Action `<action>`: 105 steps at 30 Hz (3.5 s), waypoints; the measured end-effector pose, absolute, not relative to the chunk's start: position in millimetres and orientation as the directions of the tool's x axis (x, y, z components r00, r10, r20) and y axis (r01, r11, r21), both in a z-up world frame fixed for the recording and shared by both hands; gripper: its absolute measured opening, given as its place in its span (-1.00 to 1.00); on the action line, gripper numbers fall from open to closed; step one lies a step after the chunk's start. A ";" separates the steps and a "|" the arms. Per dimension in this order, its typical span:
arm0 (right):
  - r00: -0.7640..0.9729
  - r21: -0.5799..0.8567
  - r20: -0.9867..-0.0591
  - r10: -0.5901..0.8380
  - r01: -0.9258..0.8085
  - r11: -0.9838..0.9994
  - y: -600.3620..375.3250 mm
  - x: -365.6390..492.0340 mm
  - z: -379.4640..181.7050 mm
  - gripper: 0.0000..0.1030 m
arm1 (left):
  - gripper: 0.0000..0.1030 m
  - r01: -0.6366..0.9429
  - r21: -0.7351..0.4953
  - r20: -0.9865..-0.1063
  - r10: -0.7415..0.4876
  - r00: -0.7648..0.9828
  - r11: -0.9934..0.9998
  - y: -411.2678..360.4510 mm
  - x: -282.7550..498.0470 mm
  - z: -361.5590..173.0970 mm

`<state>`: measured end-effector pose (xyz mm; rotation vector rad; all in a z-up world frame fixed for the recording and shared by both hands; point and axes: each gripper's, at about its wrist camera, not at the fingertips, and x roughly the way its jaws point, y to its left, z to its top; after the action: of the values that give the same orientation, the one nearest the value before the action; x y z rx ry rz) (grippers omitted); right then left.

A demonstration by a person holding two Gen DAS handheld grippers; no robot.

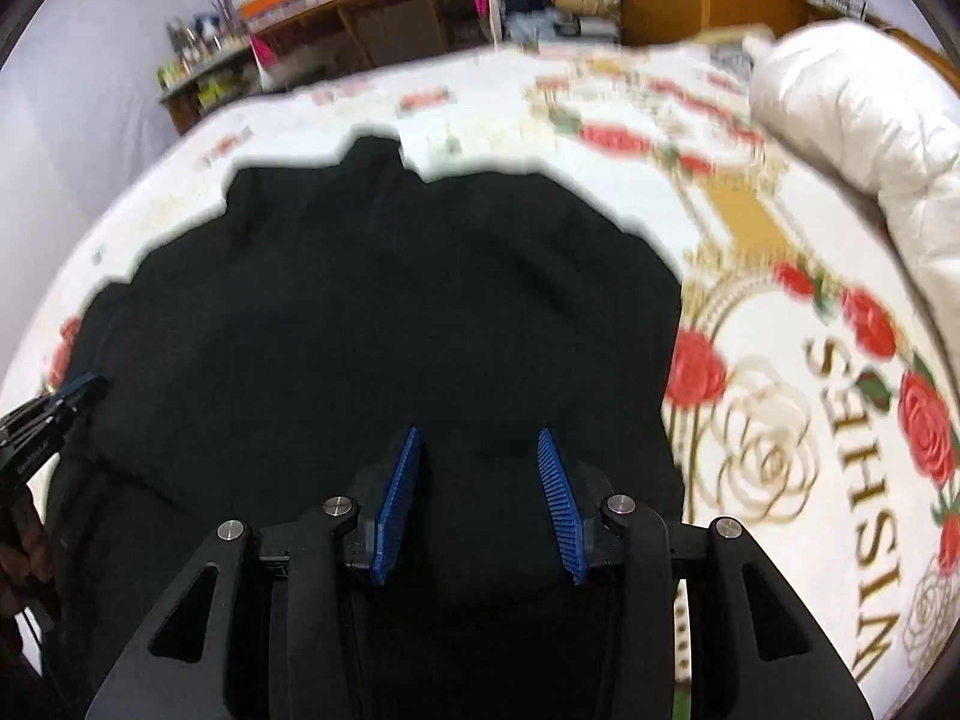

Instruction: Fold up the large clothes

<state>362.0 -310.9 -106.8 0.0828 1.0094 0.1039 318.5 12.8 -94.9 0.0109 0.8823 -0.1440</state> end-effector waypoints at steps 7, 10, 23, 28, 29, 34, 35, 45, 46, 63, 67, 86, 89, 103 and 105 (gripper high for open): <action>0.509 0.054 -0.857 0.083 -0.071 0.996 -300.7 368.9 -121.9 -0.18 | -0.74 0.115 -0.032 -0.783 -0.096 0.615 0.993 11.8 325.2 -97.5; 0.515 0.069 -0.853 0.084 -0.049 0.996 -305.8 359.5 -104.6 -0.18 | -0.74 0.098 -0.029 -0.790 -0.082 0.607 0.995 15.1 315.3 -84.7; 0.611 0.146 -0.777 0.151 -0.058 0.988 -305.2 228.4 -31.8 -0.16 | -0.74 0.099 -0.068 -0.747 -0.116 0.654 0.993 31.6 196.1 -32.4; 0.616 0.183 -0.768 0.175 -0.050 0.982 -304.9 177.3 -29.9 -0.16 | -0.74 0.095 -0.079 -0.735 -0.122 0.667 0.992 39.4 149.2 -24.3; 0.615 0.195 -0.767 0.183 -0.050 0.980 -305.0 171.0 -30.4 -0.16 | -0.74 0.094 -0.075 -0.735 -0.119 0.668 0.993 40.3 140.9 -23.6; 0.601 0.224 -0.774 0.198 -0.032 0.974 -304.6 127.7 -36.8 -0.16 | -0.74 0.095 -0.084 -0.729 -0.126 0.673 0.992 49.8 95.4 -22.6; 0.594 0.228 -0.779 0.200 -0.029 0.973 -304.7 117.6 -39.1 -0.13 | -0.74 0.092 -0.087 -0.733 -0.127 0.669 0.992 51.6 87.7 -23.3; 0.555 0.264 -0.804 0.213 0.012 0.965 -320.5 59.3 -54.2 0.21 | -0.19 0.066 -0.084 -0.747 -0.107 0.656 0.994 76.5 30.6 -29.8; 0.555 0.262 -0.805 0.210 0.016 0.965 -322.7 55.7 -55.4 0.21 | -0.16 0.060 -0.085 -0.749 -0.104 0.655 0.995 79.5 27.6 -31.6; 0.412 0.301 -0.891 0.192 0.221 0.928 -381.0 43.2 -112.1 0.34 | 0.13 -0.147 -0.138 -0.857 -0.044 0.513 0.979 142.0 21.0 -99.7; 0.365 0.321 -0.903 0.226 0.225 0.920 -380.8 43.4 -121.4 0.34 | 0.17 -0.136 -0.149 -0.872 -0.065 0.485 0.979 139.3 17.7 -110.2; 0.256 0.404 -0.900 0.353 0.189 0.895 -371.5 41.3 -131.8 -0.44 | -0.64 -0.128 -0.210 -0.899 -0.140 0.415 0.969 130.9 6.7 -116.8; 0.287 0.405 -0.891 0.351 0.156 0.901 -368.8 38.7 -120.1 -0.55 | -0.69 -0.121 -0.238 -0.880 -0.161 0.447 0.964 132.0 5.6 -101.9; 0.531 0.485 -0.746 0.402 0.021 0.874 -378.4 38.7 -29.3 -0.64 | -0.71 -0.062 -0.363 -0.705 -0.231 0.670 0.930 150.5 17.3 -11.0; 0.557 0.488 -0.725 0.404 0.003 0.873 -376.8 46.2 -20.1 -0.64 | -0.71 -0.053 -0.366 -0.683 -0.230 0.693 0.929 152.4 23.1 -0.6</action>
<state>46.2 -376.8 -20.1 0.4696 0.9582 0.2470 23.1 152.4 -0.6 -0.3763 0.8033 -0.1015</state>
